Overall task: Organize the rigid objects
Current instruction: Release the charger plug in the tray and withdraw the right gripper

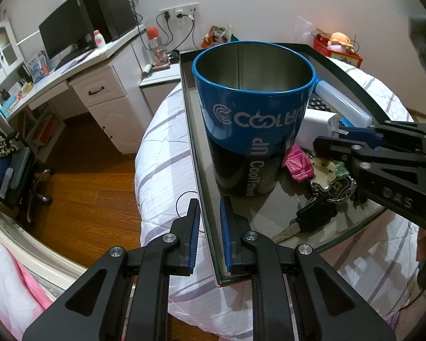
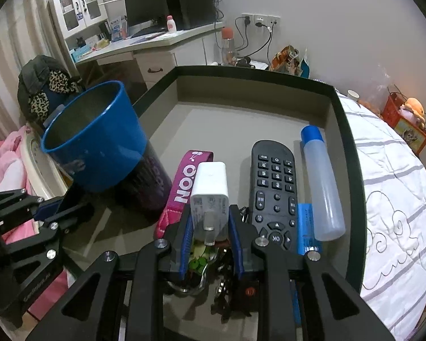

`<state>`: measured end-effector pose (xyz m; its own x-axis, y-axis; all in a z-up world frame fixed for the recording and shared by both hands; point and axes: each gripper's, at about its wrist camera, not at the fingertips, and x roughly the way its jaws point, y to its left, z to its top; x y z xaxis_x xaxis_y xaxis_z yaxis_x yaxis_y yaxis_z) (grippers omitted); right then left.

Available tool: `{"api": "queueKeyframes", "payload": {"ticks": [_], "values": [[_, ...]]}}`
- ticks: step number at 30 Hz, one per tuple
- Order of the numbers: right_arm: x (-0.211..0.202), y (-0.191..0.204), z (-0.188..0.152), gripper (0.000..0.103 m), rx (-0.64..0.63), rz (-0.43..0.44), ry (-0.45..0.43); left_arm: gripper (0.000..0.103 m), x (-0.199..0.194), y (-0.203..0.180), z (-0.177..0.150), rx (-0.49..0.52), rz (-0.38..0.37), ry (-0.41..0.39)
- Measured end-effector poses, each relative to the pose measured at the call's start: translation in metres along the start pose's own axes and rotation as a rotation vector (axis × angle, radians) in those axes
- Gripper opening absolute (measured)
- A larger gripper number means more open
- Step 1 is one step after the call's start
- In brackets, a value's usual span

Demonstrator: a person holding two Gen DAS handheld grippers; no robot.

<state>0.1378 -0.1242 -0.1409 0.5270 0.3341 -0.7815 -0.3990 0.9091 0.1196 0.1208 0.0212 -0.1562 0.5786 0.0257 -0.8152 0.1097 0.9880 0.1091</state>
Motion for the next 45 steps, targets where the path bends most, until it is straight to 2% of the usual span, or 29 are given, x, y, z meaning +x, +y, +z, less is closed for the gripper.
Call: {"api": "queueKeyframes", "payload": {"ticks": [3,8,10,12,15,20,21,22,29,45], "values": [[-0.014,0.000,-0.004,0.058,0.003,-0.018,-0.034,0.013,0.000,0.000,0.000,0.000,0.001,0.001],[-0.030,0.000,-0.007,0.061,-0.003,-0.033,-0.066,0.013,0.000,0.000,0.000,-0.001,0.001,0.001],[-0.035,0.000,-0.009,0.073,-0.006,-0.049,-0.076,0.013,0.000,0.000,0.000,-0.001,0.001,0.001],[-0.041,0.000,-0.010,0.080,-0.009,-0.066,-0.094,0.013,0.000,0.000,0.000,0.000,0.004,0.002],[-0.049,0.000,-0.009,0.080,-0.010,-0.073,-0.113,0.012,0.000,0.000,0.000,0.000,0.005,0.003],[-0.067,-0.001,-0.010,0.087,-0.018,-0.123,-0.180,0.012,0.000,0.001,0.000,-0.001,0.011,0.006],[-0.070,-0.003,-0.011,0.091,-0.014,-0.129,-0.192,0.012,0.001,0.000,0.000,0.000,0.013,0.007],[-0.073,-0.004,-0.012,0.103,-0.008,-0.136,-0.201,0.012,0.001,0.000,-0.001,0.000,0.015,0.007],[-0.083,-0.011,-0.015,0.103,0.011,-0.135,-0.236,0.012,0.001,-0.001,-0.001,-0.003,0.033,0.012],[-0.089,-0.030,-0.038,0.103,0.084,-0.111,-0.207,0.013,-0.006,-0.006,-0.002,-0.013,0.050,0.022]]}}
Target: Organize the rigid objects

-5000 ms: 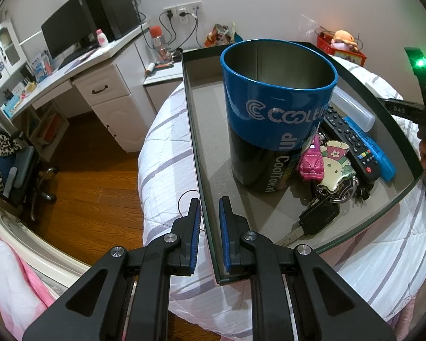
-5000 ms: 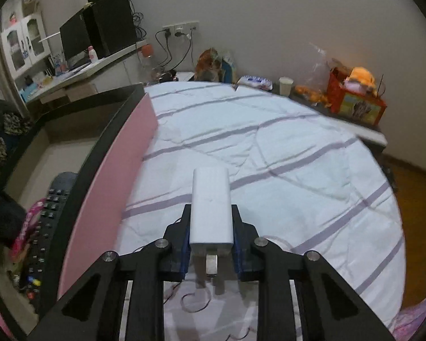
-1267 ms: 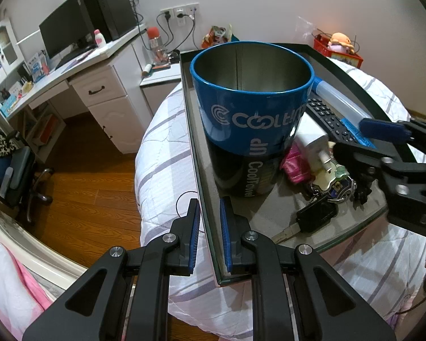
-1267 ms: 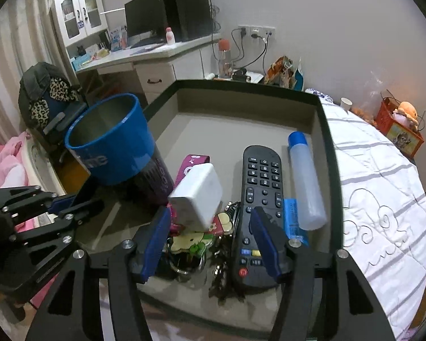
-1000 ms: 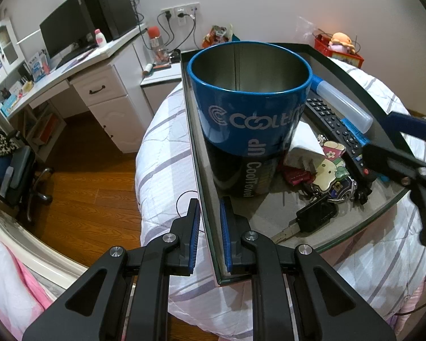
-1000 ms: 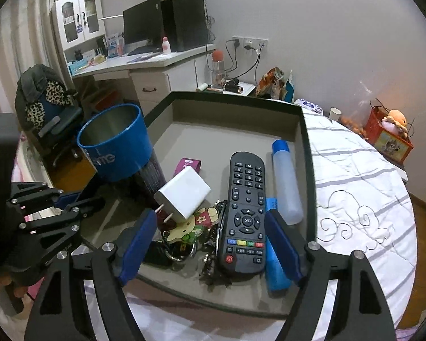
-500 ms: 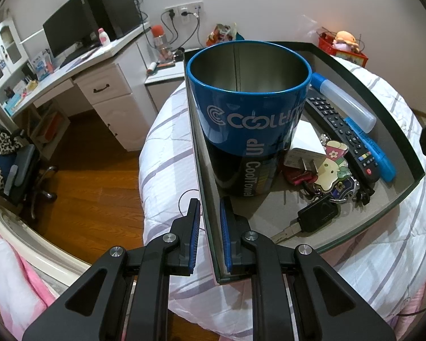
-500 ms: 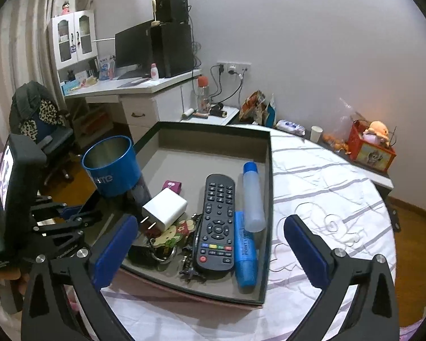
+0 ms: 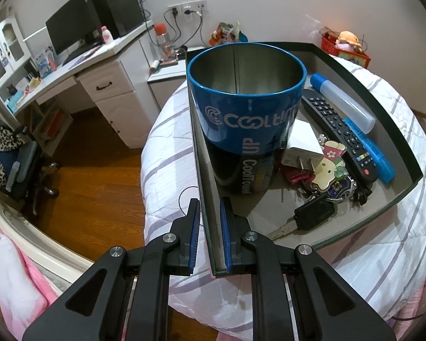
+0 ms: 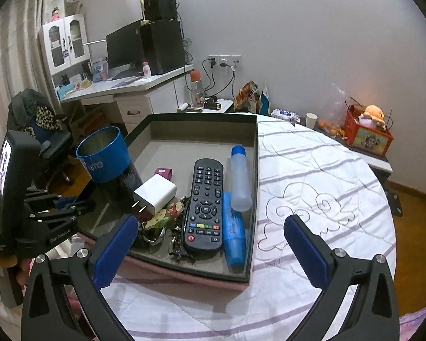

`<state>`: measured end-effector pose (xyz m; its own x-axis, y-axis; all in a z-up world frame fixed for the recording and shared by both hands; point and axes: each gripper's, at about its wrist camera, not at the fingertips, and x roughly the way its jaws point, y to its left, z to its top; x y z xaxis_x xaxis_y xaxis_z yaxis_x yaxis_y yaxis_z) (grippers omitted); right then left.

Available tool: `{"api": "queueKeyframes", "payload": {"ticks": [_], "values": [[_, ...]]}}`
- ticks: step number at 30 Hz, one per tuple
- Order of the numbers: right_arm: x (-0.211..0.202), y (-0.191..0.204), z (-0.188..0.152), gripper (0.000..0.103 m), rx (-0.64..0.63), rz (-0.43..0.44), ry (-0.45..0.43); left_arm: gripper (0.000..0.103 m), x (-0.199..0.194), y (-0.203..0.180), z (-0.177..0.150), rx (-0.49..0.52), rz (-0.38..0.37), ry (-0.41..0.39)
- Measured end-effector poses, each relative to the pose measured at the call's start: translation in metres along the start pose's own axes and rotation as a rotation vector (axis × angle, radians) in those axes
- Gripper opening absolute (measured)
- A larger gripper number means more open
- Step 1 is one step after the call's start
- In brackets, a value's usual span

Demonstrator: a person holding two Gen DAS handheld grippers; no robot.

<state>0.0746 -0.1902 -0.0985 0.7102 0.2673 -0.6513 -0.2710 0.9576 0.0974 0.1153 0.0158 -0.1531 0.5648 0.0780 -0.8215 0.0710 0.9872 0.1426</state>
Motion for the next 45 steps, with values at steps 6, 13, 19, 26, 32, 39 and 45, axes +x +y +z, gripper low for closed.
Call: {"api": "queueKeyframes", "payload": {"ticks": [6,13,19,26,32,39,45], "values": [[-0.008,0.002,-0.002,0.103,0.002,0.007,-0.009,0.017,-0.006,-0.002,-0.002,-0.007,0.000,0.002],[-0.014,0.007,-0.003,0.103,0.010,0.006,-0.020,0.046,-0.017,0.002,-0.006,-0.029,0.033,-0.006],[-0.020,0.011,-0.005,0.103,0.020,0.006,-0.029,0.060,-0.030,0.001,-0.011,-0.015,0.048,-0.031],[-0.032,0.015,-0.005,0.103,0.012,-0.014,-0.048,0.071,-0.054,-0.003,-0.019,0.017,0.050,-0.069],[-0.047,0.018,-0.003,0.103,0.015,-0.031,-0.083,0.090,-0.079,-0.006,-0.025,0.023,0.056,-0.131],[-0.070,0.028,-0.001,0.103,-0.009,-0.036,-0.130,0.103,-0.112,-0.015,-0.033,0.056,0.106,-0.253],[-0.086,0.033,0.000,0.103,-0.014,-0.044,-0.166,0.103,-0.129,-0.019,-0.039,0.061,0.132,-0.298]]}}
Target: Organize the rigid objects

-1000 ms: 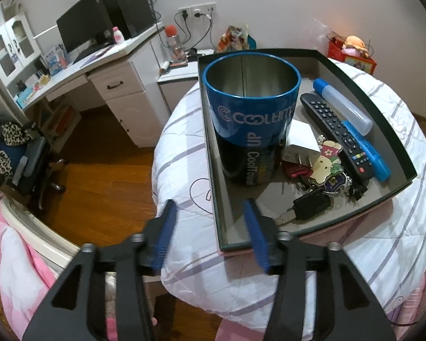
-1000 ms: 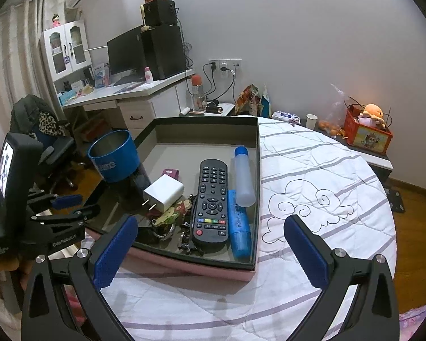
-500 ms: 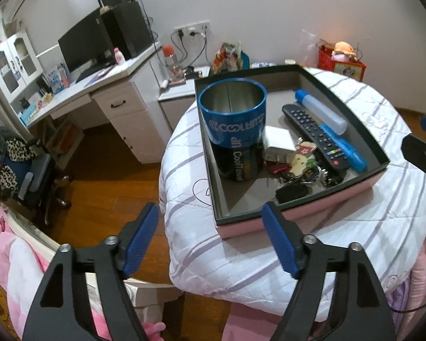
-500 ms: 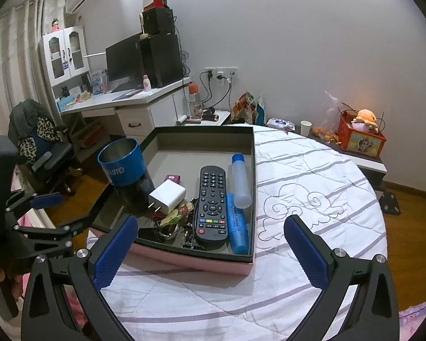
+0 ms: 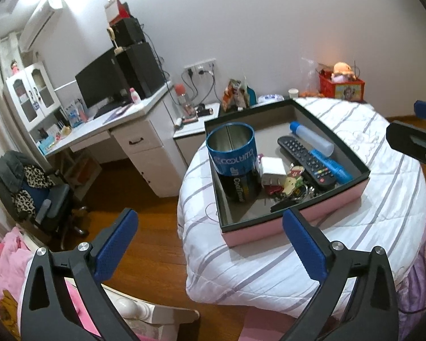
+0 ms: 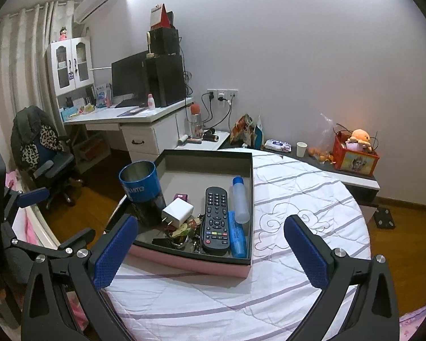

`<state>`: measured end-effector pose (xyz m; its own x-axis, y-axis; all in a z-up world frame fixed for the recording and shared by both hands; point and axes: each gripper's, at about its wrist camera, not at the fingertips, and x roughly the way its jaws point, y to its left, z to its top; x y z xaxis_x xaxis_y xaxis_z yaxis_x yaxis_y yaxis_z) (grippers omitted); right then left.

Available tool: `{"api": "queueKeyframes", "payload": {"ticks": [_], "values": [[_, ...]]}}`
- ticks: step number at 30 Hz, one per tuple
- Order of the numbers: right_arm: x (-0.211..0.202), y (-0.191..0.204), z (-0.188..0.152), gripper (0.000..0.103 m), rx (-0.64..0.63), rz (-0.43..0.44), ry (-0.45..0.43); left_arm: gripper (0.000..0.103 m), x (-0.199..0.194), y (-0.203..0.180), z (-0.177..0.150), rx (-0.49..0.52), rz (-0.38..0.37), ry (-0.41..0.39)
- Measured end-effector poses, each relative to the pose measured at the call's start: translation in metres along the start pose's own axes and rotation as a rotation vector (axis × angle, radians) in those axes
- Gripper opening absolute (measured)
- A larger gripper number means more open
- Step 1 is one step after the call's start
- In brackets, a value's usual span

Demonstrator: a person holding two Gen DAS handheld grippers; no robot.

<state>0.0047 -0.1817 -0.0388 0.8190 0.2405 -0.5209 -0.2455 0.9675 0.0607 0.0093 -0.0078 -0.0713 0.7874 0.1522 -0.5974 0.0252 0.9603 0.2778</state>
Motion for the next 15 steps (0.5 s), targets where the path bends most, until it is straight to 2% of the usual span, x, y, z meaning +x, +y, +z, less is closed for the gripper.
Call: {"api": "queueKeyframes", "payload": {"ticks": [8,15], "values": [[-0.020,0.006,0.002,0.103,-0.020,-0.017,-0.037,0.103,-0.029,0.006,0.004,-0.039,0.019,-0.071],[-0.031,0.009,0.003,0.103,-0.028,-0.015,-0.066,0.103,-0.039,0.010,0.005,-0.097,0.003,-0.115]]}}
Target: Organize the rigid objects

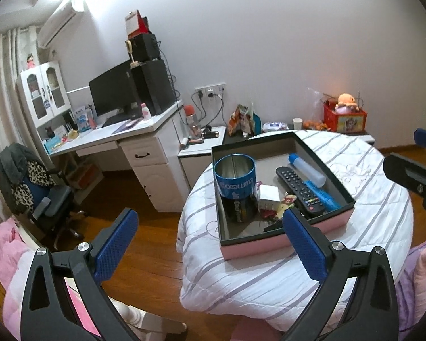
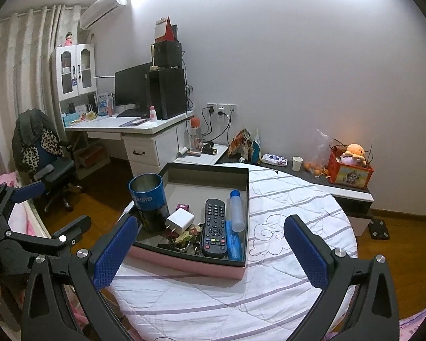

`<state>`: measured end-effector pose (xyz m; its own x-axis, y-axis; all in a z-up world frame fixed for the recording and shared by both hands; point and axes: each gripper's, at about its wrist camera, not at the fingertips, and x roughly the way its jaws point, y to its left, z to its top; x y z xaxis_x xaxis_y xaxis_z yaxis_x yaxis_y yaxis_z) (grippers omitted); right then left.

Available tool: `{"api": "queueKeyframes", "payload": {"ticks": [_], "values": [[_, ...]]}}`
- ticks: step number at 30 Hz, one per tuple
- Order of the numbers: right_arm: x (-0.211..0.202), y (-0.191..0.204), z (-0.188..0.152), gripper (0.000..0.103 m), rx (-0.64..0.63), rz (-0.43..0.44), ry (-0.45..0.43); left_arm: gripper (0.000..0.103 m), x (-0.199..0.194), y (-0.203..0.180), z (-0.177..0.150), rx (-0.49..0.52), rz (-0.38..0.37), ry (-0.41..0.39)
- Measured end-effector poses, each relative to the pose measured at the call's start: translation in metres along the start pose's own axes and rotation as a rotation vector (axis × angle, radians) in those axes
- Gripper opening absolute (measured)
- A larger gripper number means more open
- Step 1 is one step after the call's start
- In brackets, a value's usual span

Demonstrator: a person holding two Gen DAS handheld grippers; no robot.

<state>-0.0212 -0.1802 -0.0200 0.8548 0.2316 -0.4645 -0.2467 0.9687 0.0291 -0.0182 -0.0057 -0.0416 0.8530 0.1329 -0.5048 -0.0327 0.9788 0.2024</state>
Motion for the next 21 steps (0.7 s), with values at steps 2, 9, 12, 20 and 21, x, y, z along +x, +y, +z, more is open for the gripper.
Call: {"api": "queueKeyframes", "payload": {"ticks": [2,9,12,20,21], "values": [[-0.003,0.002,0.001,0.103,-0.006,-0.003,-0.012,0.103,-0.004,0.001,0.001,-0.021,-0.011,-0.029],[-0.019,0.007,0.008,0.103,-0.037,-0.023,-0.075,0.103,-0.021,0.001,0.011,-0.066,-0.078,-0.099],[-0.025,0.007,0.014,0.103,-0.041,-0.029,-0.101,0.103,-0.026,-0.002,0.017,-0.063,-0.087,-0.123],[-0.032,0.000,0.022,0.103,-0.036,-0.047,-0.139,0.103,-0.030,-0.007,0.027,-0.070,-0.122,-0.151],[-0.033,-0.001,0.022,0.103,-0.035,-0.051,-0.142,0.103,-0.029,-0.008,0.028,-0.073,-0.118,-0.152]]}}
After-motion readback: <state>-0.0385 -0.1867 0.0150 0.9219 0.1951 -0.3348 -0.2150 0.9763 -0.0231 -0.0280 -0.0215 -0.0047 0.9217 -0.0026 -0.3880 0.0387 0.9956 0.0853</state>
